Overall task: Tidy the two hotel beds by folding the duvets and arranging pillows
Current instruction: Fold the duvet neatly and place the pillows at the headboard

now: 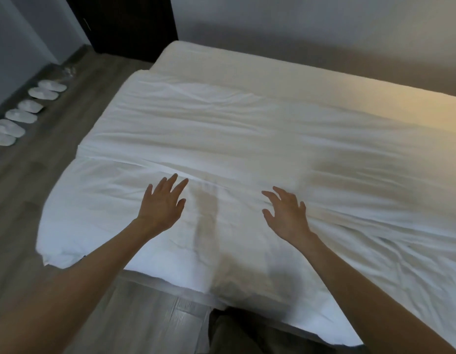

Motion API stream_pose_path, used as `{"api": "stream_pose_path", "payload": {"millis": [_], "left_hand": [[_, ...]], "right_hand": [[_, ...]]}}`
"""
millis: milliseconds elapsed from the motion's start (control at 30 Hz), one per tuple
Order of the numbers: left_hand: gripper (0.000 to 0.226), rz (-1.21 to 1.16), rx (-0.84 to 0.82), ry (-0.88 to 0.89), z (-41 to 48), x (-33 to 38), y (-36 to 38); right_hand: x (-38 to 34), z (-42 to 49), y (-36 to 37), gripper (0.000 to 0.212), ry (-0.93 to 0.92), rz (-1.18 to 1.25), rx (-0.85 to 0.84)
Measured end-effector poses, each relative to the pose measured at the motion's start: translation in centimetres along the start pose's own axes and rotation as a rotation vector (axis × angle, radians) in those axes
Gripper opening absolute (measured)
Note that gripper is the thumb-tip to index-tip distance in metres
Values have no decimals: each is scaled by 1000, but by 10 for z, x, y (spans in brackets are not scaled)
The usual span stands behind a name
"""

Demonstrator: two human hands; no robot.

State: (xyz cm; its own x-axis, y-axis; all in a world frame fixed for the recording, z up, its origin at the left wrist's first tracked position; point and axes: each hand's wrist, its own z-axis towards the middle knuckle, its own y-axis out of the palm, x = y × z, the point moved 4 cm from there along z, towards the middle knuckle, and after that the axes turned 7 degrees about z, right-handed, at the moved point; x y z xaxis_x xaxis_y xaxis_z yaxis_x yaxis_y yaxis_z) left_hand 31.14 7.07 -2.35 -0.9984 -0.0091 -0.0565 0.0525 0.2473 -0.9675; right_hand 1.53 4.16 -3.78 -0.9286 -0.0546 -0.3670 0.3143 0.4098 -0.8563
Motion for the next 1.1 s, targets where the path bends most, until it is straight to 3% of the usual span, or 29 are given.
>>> {"api": "stream_pose_path", "payload": {"millis": [233, 400, 533, 700, 800, 867, 1000, 1100], "left_hand": [[58, 49, -98, 54, 91, -19, 54], [64, -16, -66, 76, 145, -39, 91], [68, 43, -72, 155, 180, -51, 131], [39, 145, 153, 242, 218, -54, 153], [28, 288, 47, 289, 230, -50, 151], [33, 345, 15, 327, 230, -55, 143], [53, 192, 206, 443, 202, -74, 127], [69, 172, 132, 484, 180, -82, 155]], "right_hand": [[14, 86, 41, 51, 67, -59, -51], [18, 136, 87, 49, 85, -83, -95], [16, 166, 120, 49, 48, -44, -3], [24, 190, 146, 39, 40, -71, 135], [23, 202, 141, 18, 52, -143, 166], [18, 206, 129, 13, 49, -127, 160], [14, 181, 111, 14, -9, -32, 200], [17, 149, 139, 19, 1, -45, 152]]}}
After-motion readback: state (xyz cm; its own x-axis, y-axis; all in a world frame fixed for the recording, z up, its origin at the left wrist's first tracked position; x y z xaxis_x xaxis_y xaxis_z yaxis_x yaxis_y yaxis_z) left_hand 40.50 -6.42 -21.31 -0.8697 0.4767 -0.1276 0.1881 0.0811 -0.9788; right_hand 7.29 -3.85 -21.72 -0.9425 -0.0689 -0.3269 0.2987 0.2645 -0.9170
